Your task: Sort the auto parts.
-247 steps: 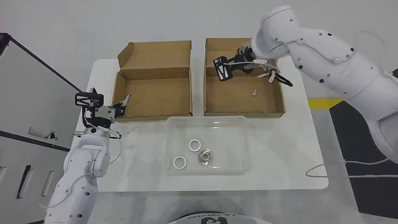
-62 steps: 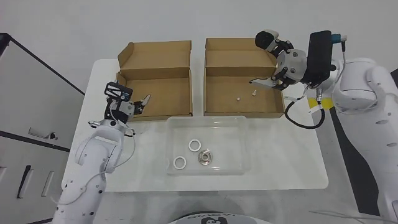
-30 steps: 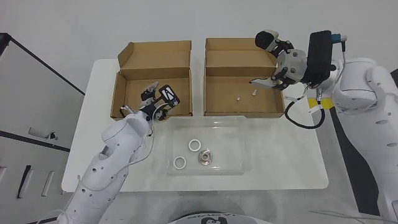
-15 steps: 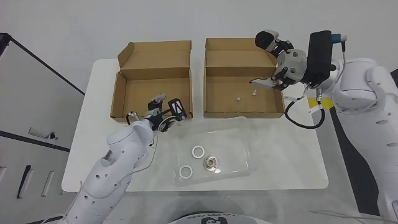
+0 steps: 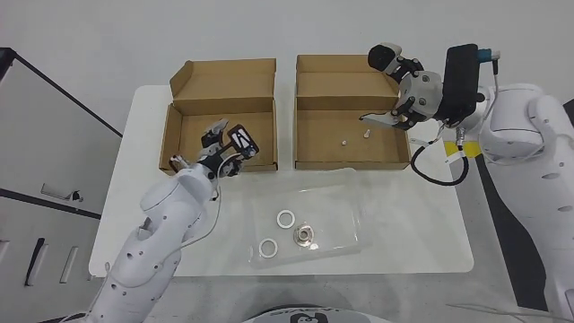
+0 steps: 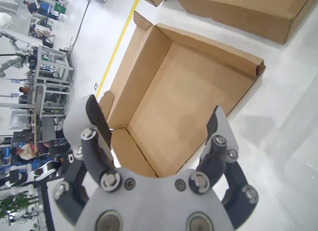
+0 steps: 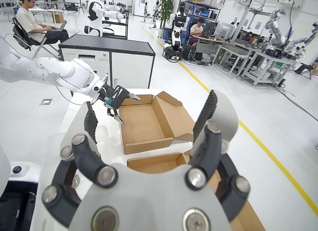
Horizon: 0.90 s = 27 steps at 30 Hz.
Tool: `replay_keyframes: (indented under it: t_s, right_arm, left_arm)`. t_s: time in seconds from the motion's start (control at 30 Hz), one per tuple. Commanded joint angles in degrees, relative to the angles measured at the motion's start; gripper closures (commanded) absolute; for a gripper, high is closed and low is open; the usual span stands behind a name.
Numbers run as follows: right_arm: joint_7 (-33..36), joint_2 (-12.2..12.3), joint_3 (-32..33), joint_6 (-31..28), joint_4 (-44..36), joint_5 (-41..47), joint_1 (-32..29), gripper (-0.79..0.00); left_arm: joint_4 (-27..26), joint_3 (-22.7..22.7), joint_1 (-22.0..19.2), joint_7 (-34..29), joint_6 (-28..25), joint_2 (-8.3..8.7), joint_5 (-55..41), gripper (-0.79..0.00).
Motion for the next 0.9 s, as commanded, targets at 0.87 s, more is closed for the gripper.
replay_keyframes:
  t_s: [0.87]
  right_arm:
    - [0.0, 0.0, 0.0, 0.0, 0.0, 0.0, 0.0, -0.785]
  left_arm:
    - [-10.57, -0.9, 2.28, -8.14, -12.37, 0.5, -9.51, -0.785]
